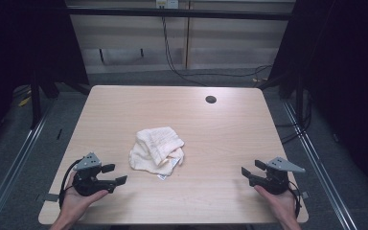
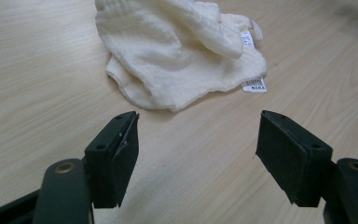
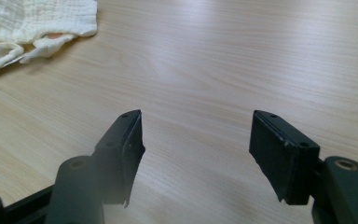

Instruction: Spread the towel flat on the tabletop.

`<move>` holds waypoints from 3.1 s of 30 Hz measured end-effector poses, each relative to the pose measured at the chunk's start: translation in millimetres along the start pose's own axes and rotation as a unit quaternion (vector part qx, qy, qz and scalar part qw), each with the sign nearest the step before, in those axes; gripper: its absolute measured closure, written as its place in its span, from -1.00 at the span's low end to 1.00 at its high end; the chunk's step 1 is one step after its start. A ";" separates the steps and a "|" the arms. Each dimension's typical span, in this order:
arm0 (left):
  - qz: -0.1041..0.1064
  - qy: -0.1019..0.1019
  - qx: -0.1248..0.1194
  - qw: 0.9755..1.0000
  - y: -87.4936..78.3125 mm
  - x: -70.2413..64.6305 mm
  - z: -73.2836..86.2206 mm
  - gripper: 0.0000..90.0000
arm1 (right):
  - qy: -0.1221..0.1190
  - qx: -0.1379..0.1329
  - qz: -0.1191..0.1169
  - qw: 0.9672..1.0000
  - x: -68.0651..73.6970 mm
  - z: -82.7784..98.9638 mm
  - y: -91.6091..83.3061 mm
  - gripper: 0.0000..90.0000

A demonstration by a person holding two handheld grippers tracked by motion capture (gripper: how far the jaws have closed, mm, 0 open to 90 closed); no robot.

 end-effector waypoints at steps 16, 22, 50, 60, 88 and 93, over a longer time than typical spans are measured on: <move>-0.017 0.018 0.000 1.000 13.5 7.3 -16.4 -0.24 | 0.015 0.011 -0.059 0.998 17.7 -8.9 -9.1 -0.26; -0.003 0.044 -0.005 0.999 25.8 4.5 -38.3 0.07 | 0.003 0.022 -0.070 0.997 25.9 -7.2 -7.0 -0.30; -0.004 0.001 0.000 1.000 83.4 53.0 -69.6 -0.16 | -0.020 0.031 -0.116 0.993 41.4 -4.0 -7.8 -0.31; -0.003 0.040 0.063 0.997 102.9 49.2 -50.6 0.39 | -0.028 0.038 -0.118 0.992 43.4 -1.2 -5.2 -0.35; 0.063 0.066 0.082 0.992 118.4 8.5 -34.9 0.87 | -0.040 0.061 -0.128 0.989 51.0 5.4 -4.4 -0.30; 0.081 0.079 0.086 0.990 120.8 -4.7 -32.0 0.90 | -0.041 0.059 -0.132 0.989 53.5 4.6 -5.3 -0.25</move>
Point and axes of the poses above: each handheld gripper's, and its own axes: y roughly forward along the jaws, z roughly out of its underside, x roughly to its left, the point moved 10 cm from there along y, roughly forward along the jaws, and after that the axes turned 9 degrees about z, right-handed, at the moved point
